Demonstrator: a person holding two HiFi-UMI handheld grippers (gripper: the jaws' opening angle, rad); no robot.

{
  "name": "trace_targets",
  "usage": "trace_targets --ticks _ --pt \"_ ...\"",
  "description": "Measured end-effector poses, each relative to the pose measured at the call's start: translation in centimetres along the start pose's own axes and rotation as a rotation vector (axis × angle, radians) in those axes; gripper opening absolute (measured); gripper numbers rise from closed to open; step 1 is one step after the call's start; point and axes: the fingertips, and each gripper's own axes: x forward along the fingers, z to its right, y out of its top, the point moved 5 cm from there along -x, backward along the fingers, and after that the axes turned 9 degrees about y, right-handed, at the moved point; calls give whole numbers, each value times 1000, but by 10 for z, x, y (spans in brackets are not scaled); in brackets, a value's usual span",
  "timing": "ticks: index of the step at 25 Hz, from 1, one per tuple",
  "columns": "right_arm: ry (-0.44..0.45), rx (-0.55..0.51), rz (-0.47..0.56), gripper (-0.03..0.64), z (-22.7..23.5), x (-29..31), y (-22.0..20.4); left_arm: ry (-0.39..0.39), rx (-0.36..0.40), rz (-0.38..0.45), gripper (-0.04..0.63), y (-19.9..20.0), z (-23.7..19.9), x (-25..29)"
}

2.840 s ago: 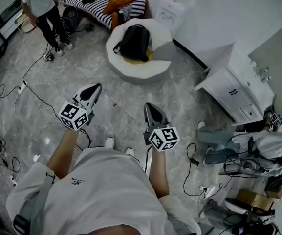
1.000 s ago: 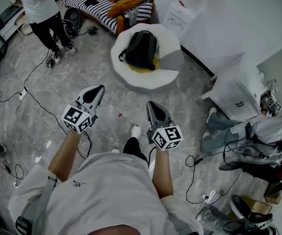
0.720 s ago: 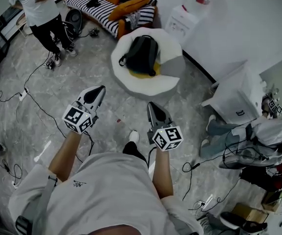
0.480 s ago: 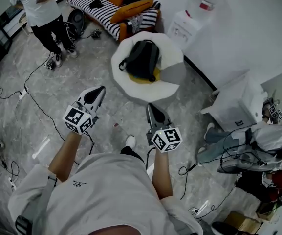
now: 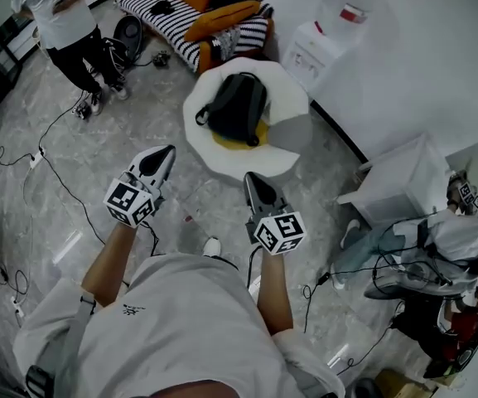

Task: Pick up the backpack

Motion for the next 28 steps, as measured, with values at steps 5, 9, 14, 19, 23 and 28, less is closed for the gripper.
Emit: trace_targets --ticks 5,9,14,19,23,28 --pt "10 -23 11 7 -10 -19 -23 7 12 16 2 -21 17 -20" --pt "19 -14 4 8 17 -16 -20 15 5 7 2 -23 23 5" --pt "26 -7 0 8 40 -15 -17 24 12 -3 2 -23 27 26" --pt "26 -7 9 7 37 -16 -19 25 22 -4 2 -24 28 19" --pt "34 -12 18 7 30 -16 -18 26 33 -2 2 -21 28 14" --pt "22 -20 25 6 28 -10 -15 14 36 11 2 -18 21 15"
